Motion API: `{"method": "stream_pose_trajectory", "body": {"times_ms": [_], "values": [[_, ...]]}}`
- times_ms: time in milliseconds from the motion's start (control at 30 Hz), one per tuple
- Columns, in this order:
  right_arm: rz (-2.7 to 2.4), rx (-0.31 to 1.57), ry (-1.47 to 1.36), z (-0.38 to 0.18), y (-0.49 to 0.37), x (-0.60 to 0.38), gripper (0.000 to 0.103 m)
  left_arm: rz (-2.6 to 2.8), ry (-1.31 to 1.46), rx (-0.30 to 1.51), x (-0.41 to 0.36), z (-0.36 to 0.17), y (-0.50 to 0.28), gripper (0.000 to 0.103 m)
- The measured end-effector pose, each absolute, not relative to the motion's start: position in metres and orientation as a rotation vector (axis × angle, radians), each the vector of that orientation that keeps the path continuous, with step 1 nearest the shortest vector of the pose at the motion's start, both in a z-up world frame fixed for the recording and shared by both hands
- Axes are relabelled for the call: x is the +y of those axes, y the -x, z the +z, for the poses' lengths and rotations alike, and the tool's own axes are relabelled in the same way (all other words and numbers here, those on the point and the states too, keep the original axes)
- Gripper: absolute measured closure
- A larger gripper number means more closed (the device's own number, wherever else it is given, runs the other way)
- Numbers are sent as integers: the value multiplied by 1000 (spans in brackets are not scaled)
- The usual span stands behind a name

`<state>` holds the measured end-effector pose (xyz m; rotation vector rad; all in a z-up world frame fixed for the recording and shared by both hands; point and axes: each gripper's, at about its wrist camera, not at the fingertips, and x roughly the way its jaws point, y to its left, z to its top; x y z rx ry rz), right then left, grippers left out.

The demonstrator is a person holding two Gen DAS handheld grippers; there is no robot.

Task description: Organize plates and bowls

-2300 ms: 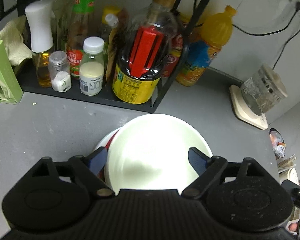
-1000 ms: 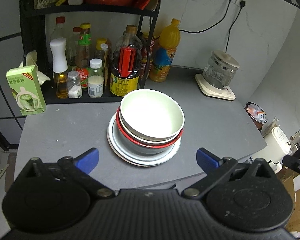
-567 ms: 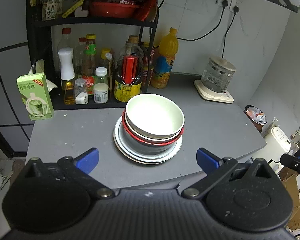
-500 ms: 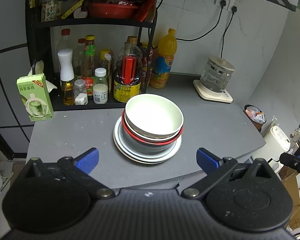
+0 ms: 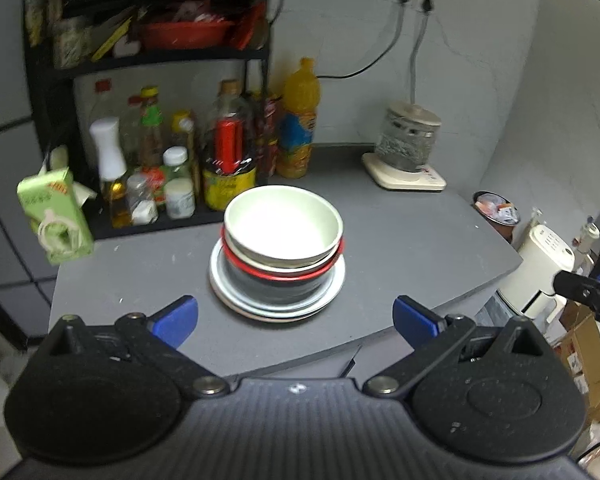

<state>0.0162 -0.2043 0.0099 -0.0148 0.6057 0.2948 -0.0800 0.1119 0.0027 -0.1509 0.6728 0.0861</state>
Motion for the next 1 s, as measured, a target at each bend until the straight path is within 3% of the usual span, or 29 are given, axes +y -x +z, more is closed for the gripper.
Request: {"method": "stream_pose_trajectory", "body": {"times_ms": [1000], "values": [[319,631,-3,5,-14,-212,0,44,126,699,79,-2,73,0]]}}
